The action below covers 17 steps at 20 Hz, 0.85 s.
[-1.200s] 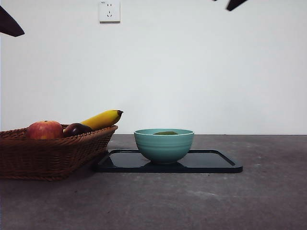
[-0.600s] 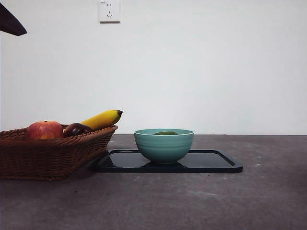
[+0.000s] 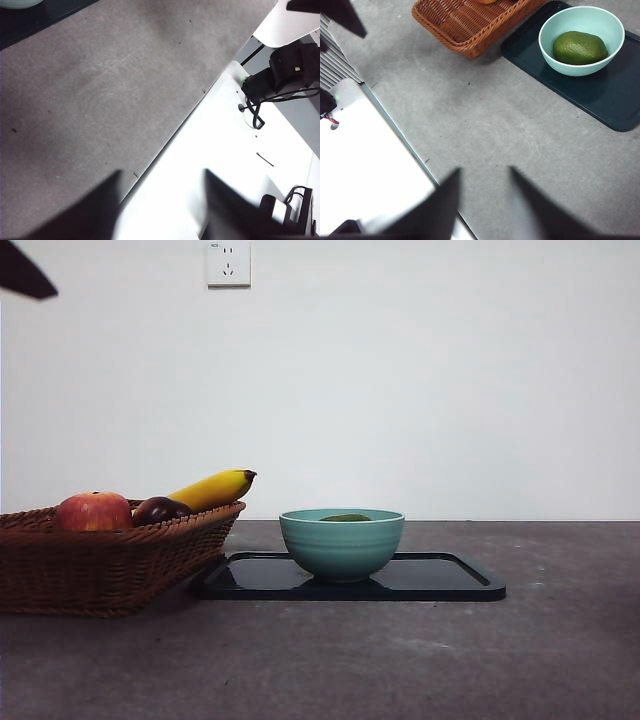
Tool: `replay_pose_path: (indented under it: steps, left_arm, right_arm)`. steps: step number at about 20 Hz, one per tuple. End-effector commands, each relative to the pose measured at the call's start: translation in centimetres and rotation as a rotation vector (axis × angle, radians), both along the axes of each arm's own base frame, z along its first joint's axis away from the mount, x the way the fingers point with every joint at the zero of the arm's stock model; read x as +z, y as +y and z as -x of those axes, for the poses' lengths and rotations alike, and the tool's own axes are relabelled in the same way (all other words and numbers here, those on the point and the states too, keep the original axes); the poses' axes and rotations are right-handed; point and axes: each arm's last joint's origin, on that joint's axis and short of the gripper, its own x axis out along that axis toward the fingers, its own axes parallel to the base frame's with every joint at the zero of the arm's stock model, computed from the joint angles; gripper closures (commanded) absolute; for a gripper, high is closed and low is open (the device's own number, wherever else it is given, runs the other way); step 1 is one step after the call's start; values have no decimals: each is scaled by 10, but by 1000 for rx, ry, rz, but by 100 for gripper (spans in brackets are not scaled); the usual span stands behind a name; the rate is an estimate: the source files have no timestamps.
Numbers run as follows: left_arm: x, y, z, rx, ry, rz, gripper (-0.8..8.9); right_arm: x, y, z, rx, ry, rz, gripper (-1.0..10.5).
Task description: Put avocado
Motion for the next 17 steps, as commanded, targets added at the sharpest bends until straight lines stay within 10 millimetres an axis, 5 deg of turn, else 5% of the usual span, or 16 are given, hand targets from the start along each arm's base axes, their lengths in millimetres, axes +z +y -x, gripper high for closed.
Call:
replay_pose_path:
  steps: [1, 17]
  left_arm:
    - [3, -1, -1, -13, -17, 9, 807]
    - [3, -1, -1, -13, -18, 10, 806]
  right_arm:
    - [2, 2, -1, 7, 2, -9, 939]
    - [2, 2, 0, 3, -1, -9, 939]
